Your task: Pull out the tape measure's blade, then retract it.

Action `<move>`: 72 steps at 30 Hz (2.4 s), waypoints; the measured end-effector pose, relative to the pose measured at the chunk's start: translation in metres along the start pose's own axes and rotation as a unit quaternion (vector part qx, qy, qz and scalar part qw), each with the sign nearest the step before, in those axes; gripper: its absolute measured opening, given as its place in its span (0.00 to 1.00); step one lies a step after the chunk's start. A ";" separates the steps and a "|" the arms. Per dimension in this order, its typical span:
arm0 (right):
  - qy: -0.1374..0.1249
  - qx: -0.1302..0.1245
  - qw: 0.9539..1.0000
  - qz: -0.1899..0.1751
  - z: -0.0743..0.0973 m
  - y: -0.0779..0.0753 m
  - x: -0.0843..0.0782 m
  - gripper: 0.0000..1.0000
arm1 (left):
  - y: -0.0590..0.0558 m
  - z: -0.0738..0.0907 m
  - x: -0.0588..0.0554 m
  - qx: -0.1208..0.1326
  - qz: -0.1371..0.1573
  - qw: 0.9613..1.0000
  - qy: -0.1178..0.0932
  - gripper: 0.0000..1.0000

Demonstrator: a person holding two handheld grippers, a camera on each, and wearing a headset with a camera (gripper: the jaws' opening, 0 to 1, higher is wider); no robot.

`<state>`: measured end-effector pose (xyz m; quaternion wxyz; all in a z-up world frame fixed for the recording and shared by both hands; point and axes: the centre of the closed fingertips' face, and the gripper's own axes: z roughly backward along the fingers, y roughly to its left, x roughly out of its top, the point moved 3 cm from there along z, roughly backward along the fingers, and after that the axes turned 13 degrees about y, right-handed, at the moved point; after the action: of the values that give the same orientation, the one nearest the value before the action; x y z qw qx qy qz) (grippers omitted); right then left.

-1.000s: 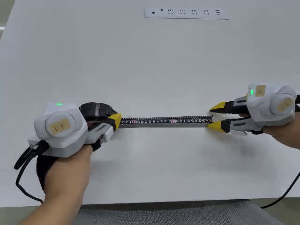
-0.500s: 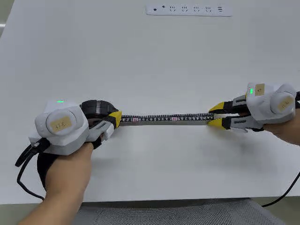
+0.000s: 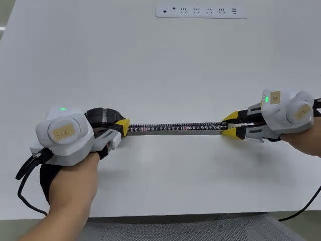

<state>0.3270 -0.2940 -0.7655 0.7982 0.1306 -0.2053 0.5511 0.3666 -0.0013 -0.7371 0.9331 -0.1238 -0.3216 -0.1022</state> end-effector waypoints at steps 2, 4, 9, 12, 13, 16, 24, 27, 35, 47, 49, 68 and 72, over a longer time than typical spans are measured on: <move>0.000 0.000 1.000 0.000 0.000 0.000 0.000 0.11 | 0.000 0.000 0.000 0.000 -0.001 1.000 0.002 0.59; 0.001 -0.001 1.000 0.000 0.000 0.000 0.000 0.11 | 0.000 0.000 0.000 0.000 -0.002 1.000 0.003 0.59; 0.001 -0.001 1.000 0.001 0.001 0.000 0.000 0.10 | 0.000 0.000 -0.001 0.001 -0.006 1.000 0.008 0.58; 0.002 -0.001 1.000 0.000 0.000 0.000 0.000 0.10 | 0.001 0.000 -0.001 0.000 -0.006 1.000 0.010 0.57; 0.002 -0.002 1.000 -0.001 0.000 -0.001 0.000 0.10 | 0.001 0.000 -0.001 0.000 -0.005 1.000 0.011 0.57; 0.003 -0.001 1.000 0.000 0.000 0.000 0.000 0.10 | 0.001 -0.001 -0.001 0.001 -0.007 1.000 0.011 0.57; 0.003 -0.001 1.000 0.001 0.000 0.000 0.000 0.10 | 0.002 0.000 0.000 0.000 -0.008 1.000 0.012 0.56; 0.004 -0.001 1.000 0.002 0.000 0.000 0.000 0.09 | 0.002 0.000 0.000 -0.001 -0.008 1.000 0.011 0.56; -0.005 0.001 1.000 0.003 -0.002 -0.001 0.011 0.09 | 0.002 0.000 0.000 -0.003 -0.007 1.000 0.012 0.56; -0.015 0.012 1.000 0.014 -0.012 0.002 0.030 0.09 | 0.002 0.000 0.000 -0.006 -0.005 1.000 0.013 0.56; -0.015 0.014 1.000 0.017 -0.014 0.003 0.033 0.09 | 0.002 0.000 0.000 -0.007 -0.004 1.000 0.013 0.56; -0.030 0.027 0.999 0.015 -0.025 0.009 0.055 0.09 | 0.002 0.001 -0.001 -0.010 -0.003 1.000 0.012 0.56; -0.033 0.028 0.999 0.016 -0.027 0.010 0.059 0.09 | 0.002 0.000 -0.001 -0.011 -0.002 1.000 0.013 0.56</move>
<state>0.3409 -0.2297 -0.7612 0.7783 0.1678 -0.2177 0.5646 0.3662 0.0010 -0.7378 0.9354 -0.1325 -0.3090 -0.1098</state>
